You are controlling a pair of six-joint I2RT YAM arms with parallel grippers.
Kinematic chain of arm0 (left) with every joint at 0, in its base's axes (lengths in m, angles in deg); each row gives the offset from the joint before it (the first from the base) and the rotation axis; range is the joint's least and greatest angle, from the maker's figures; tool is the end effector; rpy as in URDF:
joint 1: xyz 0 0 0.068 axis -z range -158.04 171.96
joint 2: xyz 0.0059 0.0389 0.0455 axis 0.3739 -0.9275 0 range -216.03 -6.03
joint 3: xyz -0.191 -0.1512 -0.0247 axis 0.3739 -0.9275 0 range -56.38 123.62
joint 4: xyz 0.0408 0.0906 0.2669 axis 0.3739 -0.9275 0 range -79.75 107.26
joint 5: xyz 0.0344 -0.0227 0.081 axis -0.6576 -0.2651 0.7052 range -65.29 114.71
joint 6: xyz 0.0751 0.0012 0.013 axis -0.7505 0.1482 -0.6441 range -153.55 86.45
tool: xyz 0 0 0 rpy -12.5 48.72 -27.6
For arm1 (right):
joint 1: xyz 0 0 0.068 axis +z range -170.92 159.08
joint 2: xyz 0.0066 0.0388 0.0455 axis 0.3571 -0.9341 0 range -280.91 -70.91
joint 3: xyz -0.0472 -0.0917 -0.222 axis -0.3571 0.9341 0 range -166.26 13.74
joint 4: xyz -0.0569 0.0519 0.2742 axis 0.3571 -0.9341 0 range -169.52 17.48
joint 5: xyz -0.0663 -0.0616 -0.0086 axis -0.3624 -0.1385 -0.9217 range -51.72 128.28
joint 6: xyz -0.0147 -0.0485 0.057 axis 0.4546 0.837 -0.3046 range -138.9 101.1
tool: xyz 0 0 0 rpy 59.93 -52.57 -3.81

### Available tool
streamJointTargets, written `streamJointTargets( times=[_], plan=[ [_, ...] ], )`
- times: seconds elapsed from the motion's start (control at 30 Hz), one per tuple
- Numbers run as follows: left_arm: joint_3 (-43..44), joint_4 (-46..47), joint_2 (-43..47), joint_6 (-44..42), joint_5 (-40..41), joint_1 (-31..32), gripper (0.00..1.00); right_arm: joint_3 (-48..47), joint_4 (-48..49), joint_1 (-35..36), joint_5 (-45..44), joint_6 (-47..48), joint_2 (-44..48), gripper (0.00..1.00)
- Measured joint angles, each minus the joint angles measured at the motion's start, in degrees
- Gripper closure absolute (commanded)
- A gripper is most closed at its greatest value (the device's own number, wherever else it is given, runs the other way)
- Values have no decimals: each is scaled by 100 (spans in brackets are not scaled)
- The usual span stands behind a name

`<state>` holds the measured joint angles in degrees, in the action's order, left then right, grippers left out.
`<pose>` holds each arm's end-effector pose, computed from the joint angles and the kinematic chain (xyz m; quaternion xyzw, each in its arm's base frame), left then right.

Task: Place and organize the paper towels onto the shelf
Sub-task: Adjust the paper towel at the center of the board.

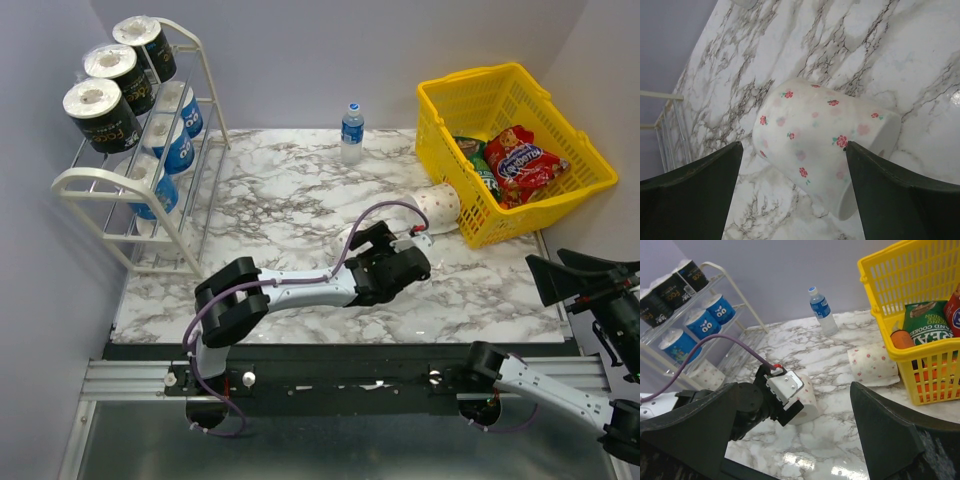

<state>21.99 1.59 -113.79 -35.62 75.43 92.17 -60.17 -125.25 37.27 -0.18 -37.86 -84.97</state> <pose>0.1950 -0.3946 0.1760 0.3603 0.7709 0.1343 0.5079 0.0338 -0.0217 0.4495 0.0228 0.6716 0.2709 0.6893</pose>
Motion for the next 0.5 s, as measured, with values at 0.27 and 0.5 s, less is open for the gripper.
streamJointTargets(
  times=[0.27, 0.5],
  plan=[
    [153, -2, -136, -28, 273, 68, 4, 46, 83, 0, -170, 149, 168, 0],
    [278, -358, -76, -50, 319, 118, 4, 201, 127, 0, -197, 208, 168, 0]
  ],
)
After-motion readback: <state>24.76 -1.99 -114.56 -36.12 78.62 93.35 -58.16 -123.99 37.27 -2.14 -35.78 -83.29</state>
